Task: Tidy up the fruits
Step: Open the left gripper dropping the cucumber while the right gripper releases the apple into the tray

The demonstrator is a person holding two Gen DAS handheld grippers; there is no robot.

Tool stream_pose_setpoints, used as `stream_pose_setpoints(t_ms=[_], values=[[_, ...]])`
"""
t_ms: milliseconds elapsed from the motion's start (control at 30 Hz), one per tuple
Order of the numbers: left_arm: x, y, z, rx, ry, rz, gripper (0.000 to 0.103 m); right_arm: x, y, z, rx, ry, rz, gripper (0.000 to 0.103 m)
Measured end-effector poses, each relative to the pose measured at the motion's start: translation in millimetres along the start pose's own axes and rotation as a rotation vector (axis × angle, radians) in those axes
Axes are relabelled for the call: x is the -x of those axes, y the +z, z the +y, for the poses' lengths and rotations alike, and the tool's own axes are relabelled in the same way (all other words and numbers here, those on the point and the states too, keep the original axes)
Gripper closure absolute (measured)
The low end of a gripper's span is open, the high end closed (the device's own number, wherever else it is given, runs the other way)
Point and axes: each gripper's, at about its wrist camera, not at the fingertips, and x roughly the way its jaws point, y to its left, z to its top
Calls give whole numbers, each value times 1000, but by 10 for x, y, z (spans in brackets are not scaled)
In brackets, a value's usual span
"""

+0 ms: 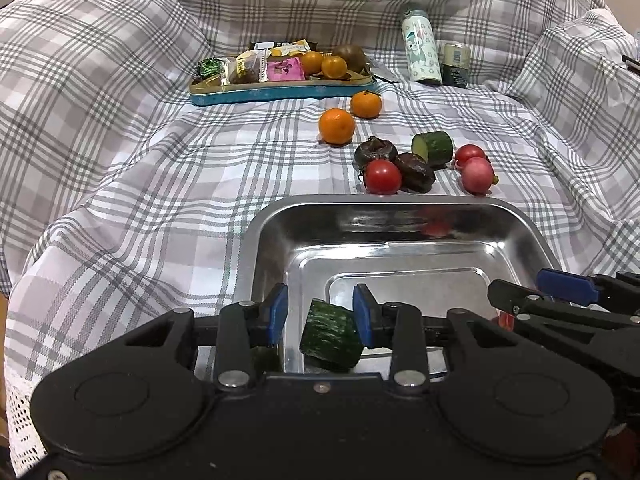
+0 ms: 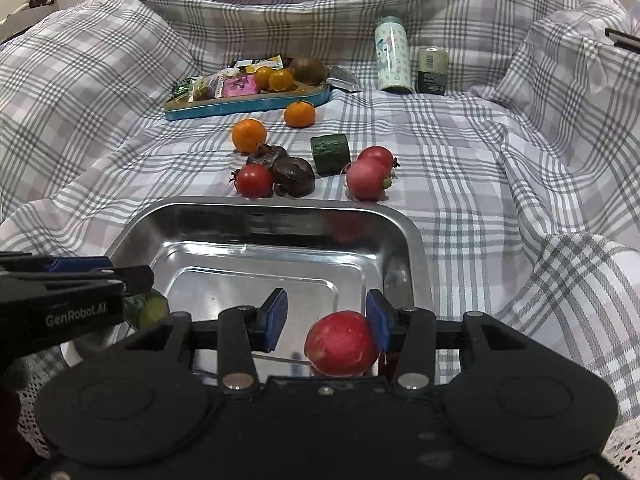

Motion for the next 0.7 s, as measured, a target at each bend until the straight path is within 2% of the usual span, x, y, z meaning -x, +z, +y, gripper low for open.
stream_pose_setpoints(t_ms=[333,700], values=[[10,36,6,13,-8,-3,59,9,-1,-20,-17,9,-8,56],[41,162,98,75,7,-53,59,5,71,-37,-29,24,-37,56]])
